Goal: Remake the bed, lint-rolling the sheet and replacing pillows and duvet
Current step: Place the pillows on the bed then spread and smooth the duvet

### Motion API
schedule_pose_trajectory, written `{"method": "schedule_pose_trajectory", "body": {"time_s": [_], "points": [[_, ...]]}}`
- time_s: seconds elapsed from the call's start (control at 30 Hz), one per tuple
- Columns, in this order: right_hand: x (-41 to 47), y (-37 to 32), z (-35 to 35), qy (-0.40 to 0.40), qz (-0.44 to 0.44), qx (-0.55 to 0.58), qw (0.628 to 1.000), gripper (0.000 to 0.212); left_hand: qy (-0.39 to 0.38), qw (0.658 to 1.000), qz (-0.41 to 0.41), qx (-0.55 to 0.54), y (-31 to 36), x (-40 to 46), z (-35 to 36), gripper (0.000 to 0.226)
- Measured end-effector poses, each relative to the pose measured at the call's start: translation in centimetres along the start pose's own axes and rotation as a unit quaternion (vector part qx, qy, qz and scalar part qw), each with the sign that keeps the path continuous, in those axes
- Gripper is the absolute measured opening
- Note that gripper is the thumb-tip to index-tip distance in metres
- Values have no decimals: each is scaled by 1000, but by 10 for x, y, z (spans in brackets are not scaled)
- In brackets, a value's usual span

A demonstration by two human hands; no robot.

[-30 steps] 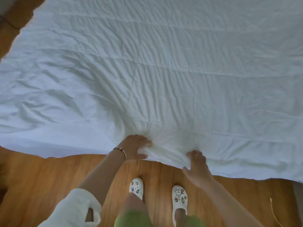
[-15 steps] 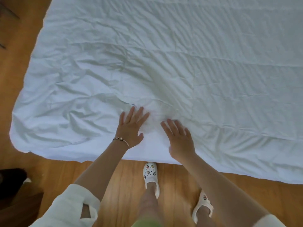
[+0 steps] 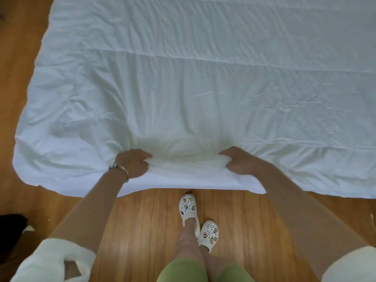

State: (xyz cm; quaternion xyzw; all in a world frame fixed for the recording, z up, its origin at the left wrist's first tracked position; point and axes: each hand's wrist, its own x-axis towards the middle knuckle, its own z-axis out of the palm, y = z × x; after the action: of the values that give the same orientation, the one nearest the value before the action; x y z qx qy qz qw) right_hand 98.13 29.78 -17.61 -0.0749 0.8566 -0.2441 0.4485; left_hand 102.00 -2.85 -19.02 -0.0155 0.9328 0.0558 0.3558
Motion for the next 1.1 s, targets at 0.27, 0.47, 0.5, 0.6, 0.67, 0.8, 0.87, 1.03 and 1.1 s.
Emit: {"method": "schedule_pose_trajectory", "body": {"time_s": [0.27, 0.47, 0.5, 0.6, 0.67, 0.8, 0.87, 1.03, 1.1], "points": [[-8, 18, 91, -46, 36, -259, 964, 73, -63, 997, 23, 35, -8, -11, 51, 49], [-14, -11, 123, 24, 34, -208, 977, 57, -11, 988, 143, -55, -49, -23, 59, 55], [-12, -21, 126, 56, 18, -174, 983, 53, 32, 984, 163, -59, -59, -24, 56, 57], [6, -64, 136, 104, -42, -123, 986, 60, 147, 968, 197, -44, -100, -19, 47, 73], [24, -103, 147, 135, -88, -98, 982, 65, 202, 952, 227, -26, -128, -16, 43, 78], [64, -198, 175, 216, -222, -124, 943, 67, 214, 956, 203, 2, -194, -7, 42, 108], [82, -237, 193, 216, -251, -189, 925, 78, 175, 973, 138, 58, -235, -1, 46, 123], [125, -288, 213, 218, -78, -307, 923, 116, 90, 983, 87, 137, -304, 8, 30, 108], [135, -290, 201, 210, -39, -281, 936, 110, 99, 980, 127, 121, -310, 13, 8, 92]]}}
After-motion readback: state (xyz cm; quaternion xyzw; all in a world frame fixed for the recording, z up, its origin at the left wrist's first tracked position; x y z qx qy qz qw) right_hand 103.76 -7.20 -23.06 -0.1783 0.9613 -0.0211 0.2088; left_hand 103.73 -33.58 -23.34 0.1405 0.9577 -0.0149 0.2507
